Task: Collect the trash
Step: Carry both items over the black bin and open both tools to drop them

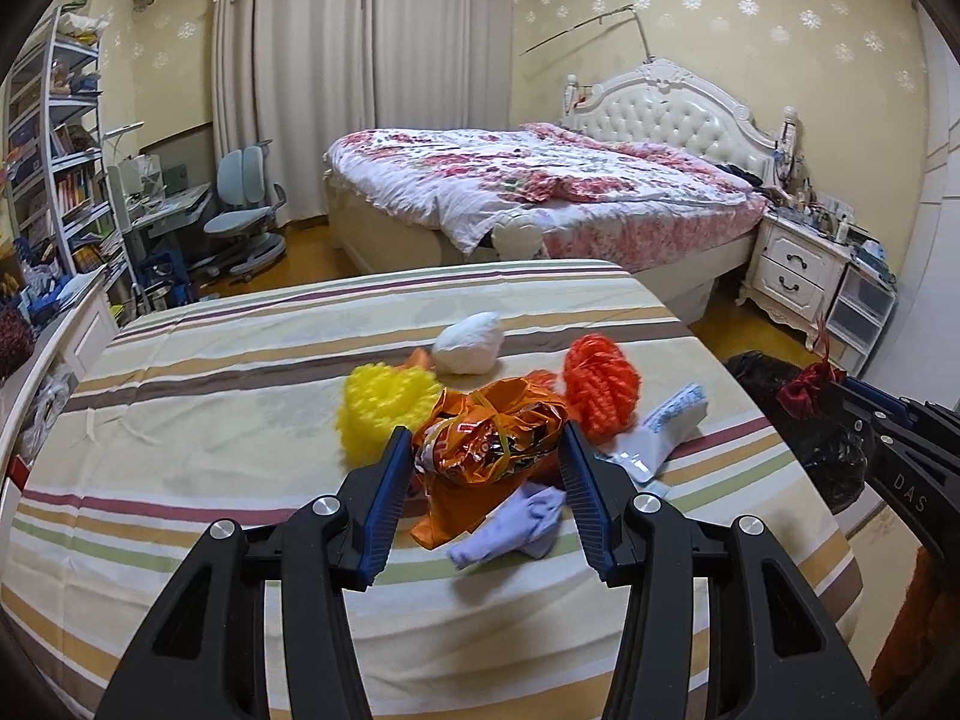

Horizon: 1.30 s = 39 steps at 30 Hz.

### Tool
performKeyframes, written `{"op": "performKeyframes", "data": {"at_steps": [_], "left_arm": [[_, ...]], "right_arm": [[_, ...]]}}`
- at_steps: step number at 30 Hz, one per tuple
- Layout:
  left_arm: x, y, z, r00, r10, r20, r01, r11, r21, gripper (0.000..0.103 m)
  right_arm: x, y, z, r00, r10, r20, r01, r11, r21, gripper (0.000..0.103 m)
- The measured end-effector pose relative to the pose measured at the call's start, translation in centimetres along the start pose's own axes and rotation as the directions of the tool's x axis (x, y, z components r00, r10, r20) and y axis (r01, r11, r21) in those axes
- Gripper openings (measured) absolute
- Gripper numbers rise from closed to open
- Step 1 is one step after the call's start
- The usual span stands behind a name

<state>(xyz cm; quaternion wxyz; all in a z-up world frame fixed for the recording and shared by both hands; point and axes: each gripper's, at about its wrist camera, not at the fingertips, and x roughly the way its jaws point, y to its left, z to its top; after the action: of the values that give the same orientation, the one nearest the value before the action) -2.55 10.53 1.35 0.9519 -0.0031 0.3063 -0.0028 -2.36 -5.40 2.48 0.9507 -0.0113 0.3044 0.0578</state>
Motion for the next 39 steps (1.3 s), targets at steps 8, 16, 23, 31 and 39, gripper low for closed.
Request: {"op": "performKeyframes", "data": {"at_steps": [8, 16, 23, 31, 39], "left_arm": [[3.0, -7.7, 2.3, 0.994, -0.108, 0.017, 0.106, 0.989, 0.101, 0.05], [6.8, -14.8, 3.5, 0.981, -0.196, 0.005, 0.191, 0.963, 0.191, 0.05], [10.8, -18.7, 3.7, 0.975, -0.214, -0.054, 0.22, 0.953, 0.21, 0.05], [13.3, -21.5, 3.5, 0.972, -0.213, -0.099, 0.23, 0.945, 0.231, 0.05], [14.6, -22.7, 3.4, 0.969, -0.209, -0.134, 0.237, 0.941, 0.243, 0.051]], "right_arm": [[1.9, -7.2, 0.2, 0.992, -0.123, -0.001, 0.123, 0.989, 0.087, 0.02], [4.5, -13.2, -0.2, 0.983, -0.183, -0.034, 0.186, 0.97, 0.154, 0.02], [6.8, -16.2, -0.4, 0.978, -0.197, -0.067, 0.206, 0.962, 0.18, 0.02], [8.8, -18.3, -1.1, 0.976, -0.189, -0.104, 0.208, 0.952, 0.223, 0.021], [9.7, -19.8, -1.2, 0.975, -0.188, -0.115, 0.211, 0.944, 0.252, 0.034]]}}
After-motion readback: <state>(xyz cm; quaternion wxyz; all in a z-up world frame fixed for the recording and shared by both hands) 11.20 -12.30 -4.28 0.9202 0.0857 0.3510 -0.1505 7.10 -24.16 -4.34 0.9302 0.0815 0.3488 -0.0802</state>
